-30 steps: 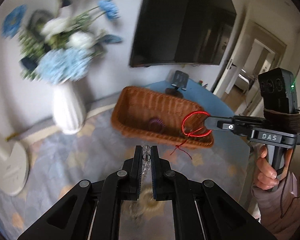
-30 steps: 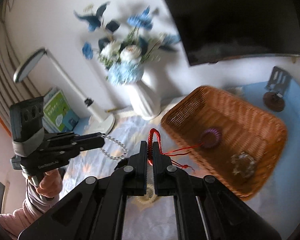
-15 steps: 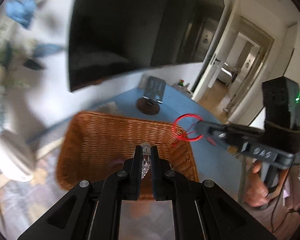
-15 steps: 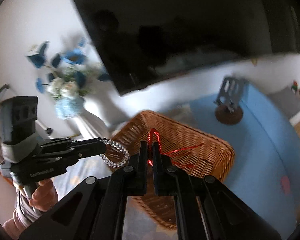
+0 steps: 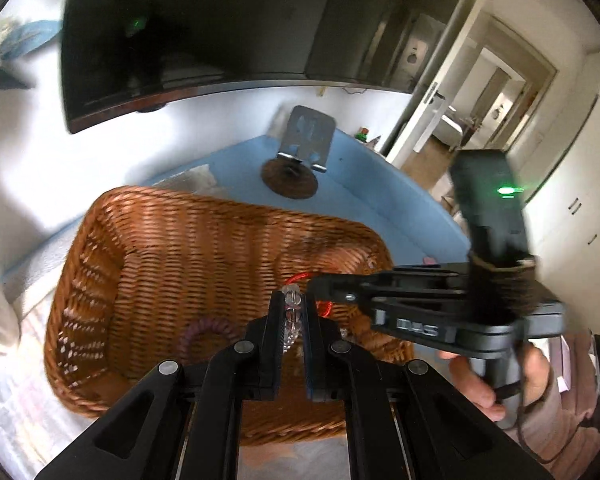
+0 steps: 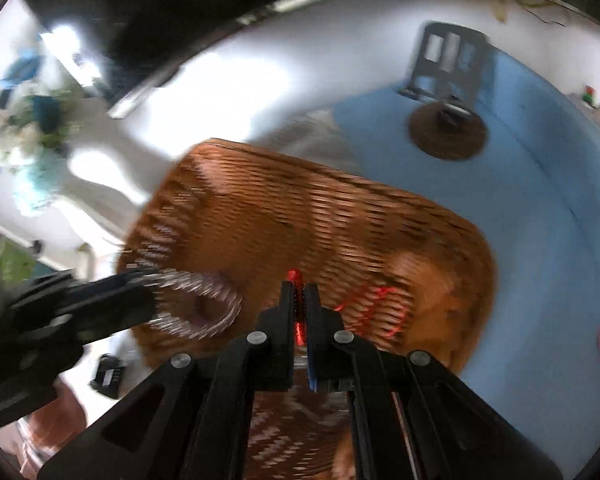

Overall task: Organize jewelry
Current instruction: 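Carry both bracelets into the wicker basket and open both tools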

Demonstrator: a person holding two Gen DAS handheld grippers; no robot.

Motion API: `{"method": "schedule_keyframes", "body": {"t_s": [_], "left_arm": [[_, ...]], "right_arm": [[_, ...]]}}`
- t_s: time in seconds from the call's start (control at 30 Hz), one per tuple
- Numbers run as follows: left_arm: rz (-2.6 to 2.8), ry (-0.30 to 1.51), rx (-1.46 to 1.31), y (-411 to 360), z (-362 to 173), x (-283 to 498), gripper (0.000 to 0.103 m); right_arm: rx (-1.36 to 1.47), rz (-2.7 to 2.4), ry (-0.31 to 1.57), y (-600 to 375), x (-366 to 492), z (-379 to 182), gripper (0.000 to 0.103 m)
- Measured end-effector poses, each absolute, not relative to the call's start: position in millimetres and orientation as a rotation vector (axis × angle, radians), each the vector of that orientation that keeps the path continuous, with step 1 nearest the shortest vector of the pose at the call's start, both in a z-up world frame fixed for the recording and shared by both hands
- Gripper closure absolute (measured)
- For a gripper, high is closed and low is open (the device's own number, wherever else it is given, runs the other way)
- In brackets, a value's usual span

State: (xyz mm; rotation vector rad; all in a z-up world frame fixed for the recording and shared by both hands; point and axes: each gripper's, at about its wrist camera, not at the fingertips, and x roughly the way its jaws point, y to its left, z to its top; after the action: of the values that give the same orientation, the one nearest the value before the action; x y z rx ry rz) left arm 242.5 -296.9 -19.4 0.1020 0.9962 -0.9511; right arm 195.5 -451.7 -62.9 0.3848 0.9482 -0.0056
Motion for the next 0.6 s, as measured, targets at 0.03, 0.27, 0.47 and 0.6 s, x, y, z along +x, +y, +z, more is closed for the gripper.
{"method": "schedule_keyframes", "body": {"t_s": [0.03,0.27,0.47,0.6], "left_arm": [[-0.962,0.994,0.101,-301,-19,241,0.095],[-0.963,1.064,0.105,-314,-43,257,0.095],[-0.858,1.147,0.132,-303,-69,276,0.094],[-0.791,1.121,0.186,-288,-65,276,0.076]], "right_arm": [[0.377,-0.037,0.958,-455,195,-64,0.095],[0.301,-0.155,0.950,-465,175,-54,0.078],[0.254,-0.160,0.886,-459,156,-33,0.064],[0.260,-0.126,0.865,-452,149,-25,0.064]]}}
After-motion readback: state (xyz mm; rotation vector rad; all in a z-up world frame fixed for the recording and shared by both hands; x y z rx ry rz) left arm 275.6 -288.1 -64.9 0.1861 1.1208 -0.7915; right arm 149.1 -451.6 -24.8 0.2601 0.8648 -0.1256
